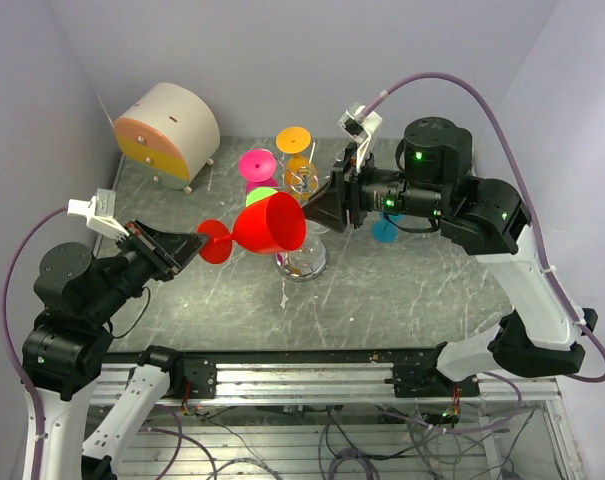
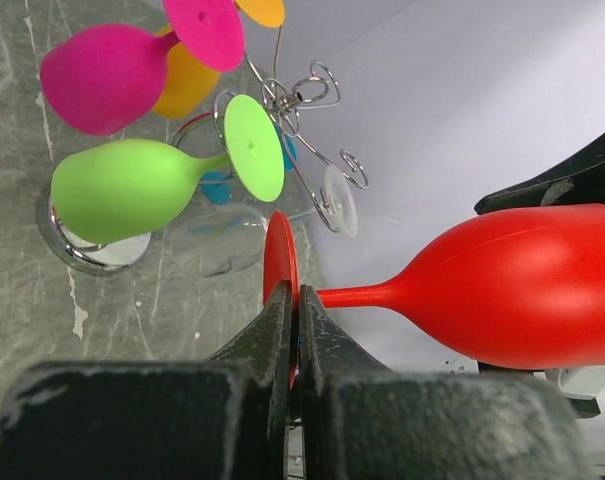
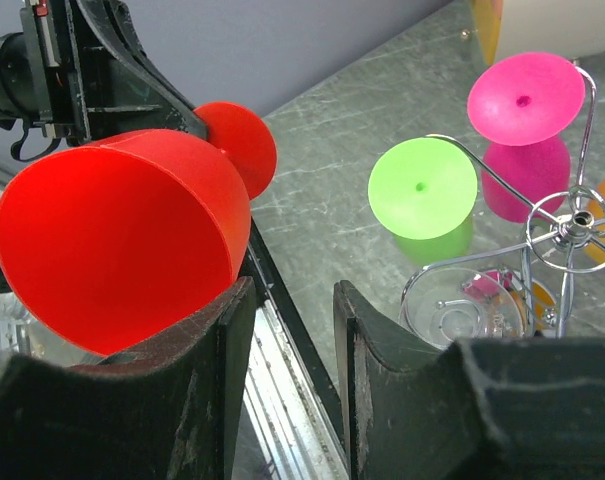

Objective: Take the wine glass off the wine glass rack

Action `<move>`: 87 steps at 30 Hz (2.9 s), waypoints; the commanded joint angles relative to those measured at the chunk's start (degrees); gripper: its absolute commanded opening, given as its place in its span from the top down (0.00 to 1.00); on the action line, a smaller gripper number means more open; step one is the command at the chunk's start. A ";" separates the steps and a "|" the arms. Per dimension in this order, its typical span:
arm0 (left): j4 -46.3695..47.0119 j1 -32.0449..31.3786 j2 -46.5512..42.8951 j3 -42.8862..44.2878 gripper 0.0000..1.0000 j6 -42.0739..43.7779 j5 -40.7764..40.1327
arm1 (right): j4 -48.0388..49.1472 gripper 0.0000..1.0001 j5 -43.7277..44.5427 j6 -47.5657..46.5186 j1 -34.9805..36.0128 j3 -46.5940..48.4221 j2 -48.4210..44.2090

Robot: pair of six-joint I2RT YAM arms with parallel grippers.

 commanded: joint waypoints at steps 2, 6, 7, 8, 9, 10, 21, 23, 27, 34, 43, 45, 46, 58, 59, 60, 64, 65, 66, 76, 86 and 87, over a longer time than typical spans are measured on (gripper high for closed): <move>0.45 0.00 0.45 1.74 0.93 1.24 0.06 | 1.26 0.64 0.29 0.90 -0.08 0.41 -1.09; 0.40 0.00 0.14 1.68 0.93 1.31 0.10 | 0.90 0.64 4.22 0.58 -0.07 1.28 -2.00; 0.30 0.00 0.06 1.70 0.93 1.29 0.05 | 0.93 0.64 4.64 0.55 -0.08 1.38 -2.26; 0.34 0.00 -0.05 1.70 0.93 1.25 0.03 | 0.96 0.64 5.16 0.55 -0.08 1.62 -2.48; 0.47 0.00 -0.09 1.70 0.93 1.27 0.05 | 1.06 0.64 5.49 0.55 -0.08 1.73 -2.71; 0.52 0.00 -0.15 1.70 0.93 1.30 0.09 | 1.24 0.63 5.53 0.55 -0.06 1.72 -2.92; 0.65 0.00 -0.13 1.14 0.93 1.70 0.28 | 5.19 0.60 0.62 1.74 -0.06 -1.78 -4.68; 1.06 0.00 -0.10 0.97 0.93 1.55 0.51 | 5.87 0.59 -0.83 1.98 -0.05 -2.35 -4.45; 1.66 0.00 0.22 1.13 0.93 1.43 0.79 | 6.40 0.59 -3.16 2.26 -0.08 -2.20 -3.19; 1.86 0.00 0.45 1.56 0.93 1.72 0.99 | 8.16 0.59 -4.84 2.77 -0.03 -2.79 -1.79; 2.37 0.01 0.77 1.69 0.93 1.68 1.32 | 9.22 0.61 -6.36 3.34 0.10 -3.51 0.29; 2.45 0.00 0.88 1.85 0.93 1.75 1.47 | 9.28 0.67 -6.33 3.38 0.10 -3.43 0.65; 2.54 0.03 0.94 1.87 0.93 1.77 1.52 | 9.28 0.74 -6.25 3.36 0.12 -3.36 0.78; -0.91 0.00 1.04 1.45 0.53 2.47 -2.00 | 8.92 1.00 11.75 2.67 0.02 0.53 -1.94; -1.49 0.05 0.98 1.44 0.49 2.48 -2.71 | 9.05 1.00 15.50 2.24 0.06 1.54 -2.40; -2.08 0.01 0.97 1.44 0.46 2.60 -3.65 | 9.33 1.00 19.31 1.66 0.08 2.11 -2.97; -2.97 0.01 0.82 1.03 0.45 3.04 -4.96 | 13.37 1.00 38.09 -1.95 0.04 1.26 -6.16; -3.10 0.00 0.73 0.94 0.45 3.15 -5.03 | 15.10 1.00 44.59 -3.61 0.02 0.17 -7.15; -3.13 0.00 0.64 0.85 0.45 3.38 -5.24 | 17.10 1.00 49.91 -5.59 0.04 -0.69 -7.86; -4.55 0.00 0.57 -0.96 0.47 5.14 -6.18 | 30.57 1.00 78.15 -27.34 -14.99 -4.85 -1.37; -7.94 0.03 1.11 -0.20 0.48 8.21 -7.71 | -1.11 1.00 30.69 -0.42 -58.18 -1.56 16.24; -8.26 0.01 1.22 -0.05 0.48 8.56 -7.77 | -1.40 1.00 27.58 0.11 -60.64 -4.23 16.57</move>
